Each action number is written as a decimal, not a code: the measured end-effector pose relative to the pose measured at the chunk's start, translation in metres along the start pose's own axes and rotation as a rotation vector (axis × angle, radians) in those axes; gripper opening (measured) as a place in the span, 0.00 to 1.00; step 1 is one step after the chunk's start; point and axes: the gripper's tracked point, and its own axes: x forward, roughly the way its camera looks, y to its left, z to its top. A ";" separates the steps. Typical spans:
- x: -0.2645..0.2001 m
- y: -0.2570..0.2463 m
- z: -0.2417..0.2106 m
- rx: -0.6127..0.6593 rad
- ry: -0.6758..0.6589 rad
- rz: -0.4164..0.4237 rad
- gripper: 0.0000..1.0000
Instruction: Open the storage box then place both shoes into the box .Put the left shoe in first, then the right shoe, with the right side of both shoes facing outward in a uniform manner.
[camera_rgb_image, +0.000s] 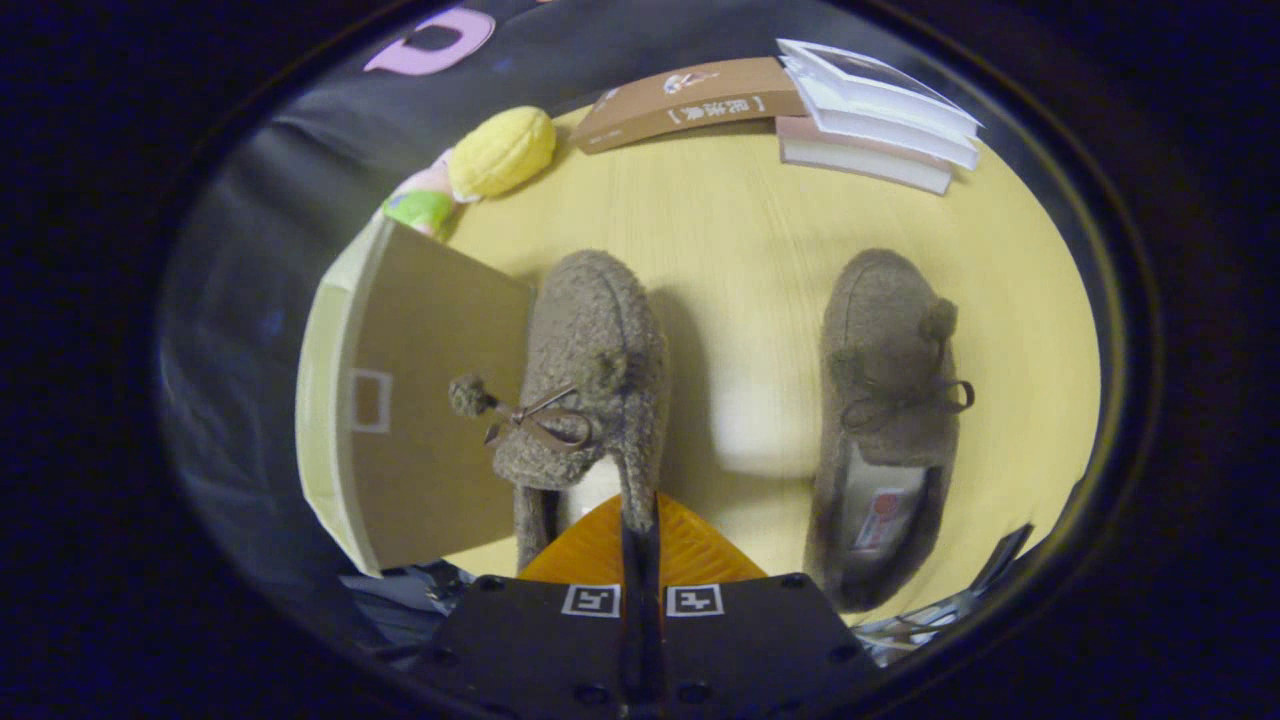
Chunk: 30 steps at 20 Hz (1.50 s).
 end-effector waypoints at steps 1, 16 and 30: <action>-0.011 0.011 0.004 0.025 -0.022 0.037 0.03; -0.038 0.231 0.023 0.060 -0.022 0.299 0.03; 0.069 0.269 -0.028 -0.081 0.051 0.183 0.59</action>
